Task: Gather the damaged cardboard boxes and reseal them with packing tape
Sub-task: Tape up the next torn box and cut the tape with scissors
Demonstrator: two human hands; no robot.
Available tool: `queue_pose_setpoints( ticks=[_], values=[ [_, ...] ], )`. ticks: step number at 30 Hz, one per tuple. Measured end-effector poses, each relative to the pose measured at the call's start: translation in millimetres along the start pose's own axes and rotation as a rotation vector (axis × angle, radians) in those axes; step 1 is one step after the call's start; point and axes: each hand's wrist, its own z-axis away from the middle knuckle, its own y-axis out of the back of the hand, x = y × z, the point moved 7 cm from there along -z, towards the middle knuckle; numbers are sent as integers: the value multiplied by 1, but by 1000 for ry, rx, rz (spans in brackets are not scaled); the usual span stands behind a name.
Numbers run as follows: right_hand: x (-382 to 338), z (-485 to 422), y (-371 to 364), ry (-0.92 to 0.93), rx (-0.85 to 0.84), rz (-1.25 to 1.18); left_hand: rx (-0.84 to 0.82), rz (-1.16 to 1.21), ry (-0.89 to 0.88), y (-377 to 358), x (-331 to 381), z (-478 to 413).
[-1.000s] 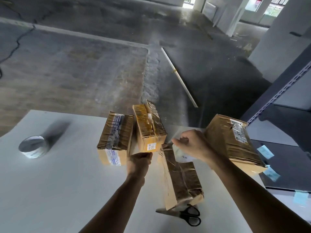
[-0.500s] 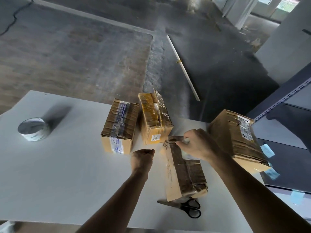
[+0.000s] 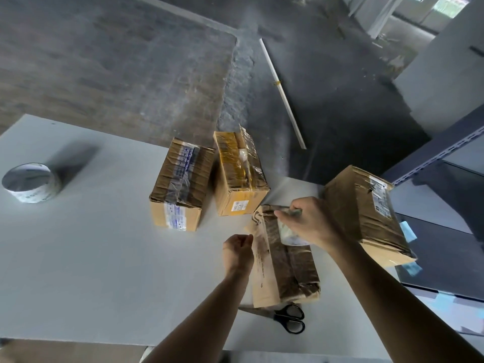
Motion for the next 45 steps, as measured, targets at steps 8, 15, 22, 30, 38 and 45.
queue_pose_setpoints(
  ticks=[8, 15, 22, 30, 38, 45],
  values=[
    [0, -2, 1, 2, 0, -9, 1, -29, -63, -16, -8, 7],
    [1, -1, 2, -16, -12, 0, 3, -14, 31, -23, -17, 8],
    [3, -2, 0, -37, -4, -22, -34, -95, 71, -16, -12, -6],
    [2, -2, 1, -44, 18, -52, -240, -128, -446, -26, 47, 70],
    [18, 4, 11, -170, -38, -310, -344, -262, -455, -37, 54, 81],
    [40, 30, 1, -432, -217, -641, -274, -323, -394, -37, 50, 78]
  ],
)
